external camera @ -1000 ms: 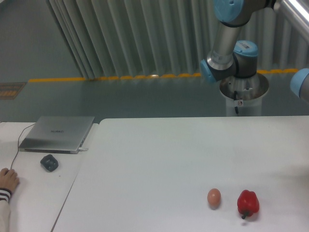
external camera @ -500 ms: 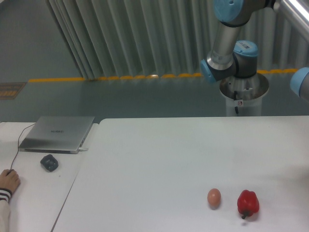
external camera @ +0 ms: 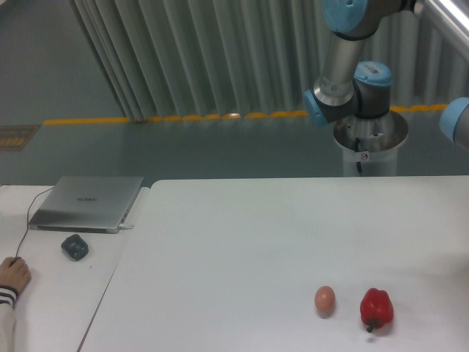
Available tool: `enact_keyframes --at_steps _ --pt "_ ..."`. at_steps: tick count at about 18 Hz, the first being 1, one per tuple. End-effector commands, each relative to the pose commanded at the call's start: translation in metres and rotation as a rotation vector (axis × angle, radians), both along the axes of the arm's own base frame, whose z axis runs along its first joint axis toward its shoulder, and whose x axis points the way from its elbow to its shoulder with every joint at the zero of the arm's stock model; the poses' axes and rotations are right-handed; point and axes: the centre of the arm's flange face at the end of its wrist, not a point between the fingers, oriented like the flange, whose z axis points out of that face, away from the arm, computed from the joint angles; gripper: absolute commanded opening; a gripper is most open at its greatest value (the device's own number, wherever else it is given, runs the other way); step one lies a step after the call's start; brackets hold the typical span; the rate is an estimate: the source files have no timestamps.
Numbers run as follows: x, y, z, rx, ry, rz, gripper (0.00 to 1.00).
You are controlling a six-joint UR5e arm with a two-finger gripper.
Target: Place the green pepper on the table
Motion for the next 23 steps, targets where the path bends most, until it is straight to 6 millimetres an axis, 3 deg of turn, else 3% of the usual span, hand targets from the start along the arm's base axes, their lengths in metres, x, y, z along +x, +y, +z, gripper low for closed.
enact_keyframes --at_steps 4,9,12,17,23 --pt "-0.002 0.001 0.016 -0.002 -0.014 0.000 0.58" --pt "0.005 0.005 0.021 0.024 -0.060 0.004 0.56" --pt "0.025 0.020 0.030 0.103 -0.125 0.077 0.56" --pt "0.062 0.036 0.041 0.117 -0.186 0.051 0.56" --pt "0.080 0.040 0.027 0.092 -0.218 0.046 0.56"
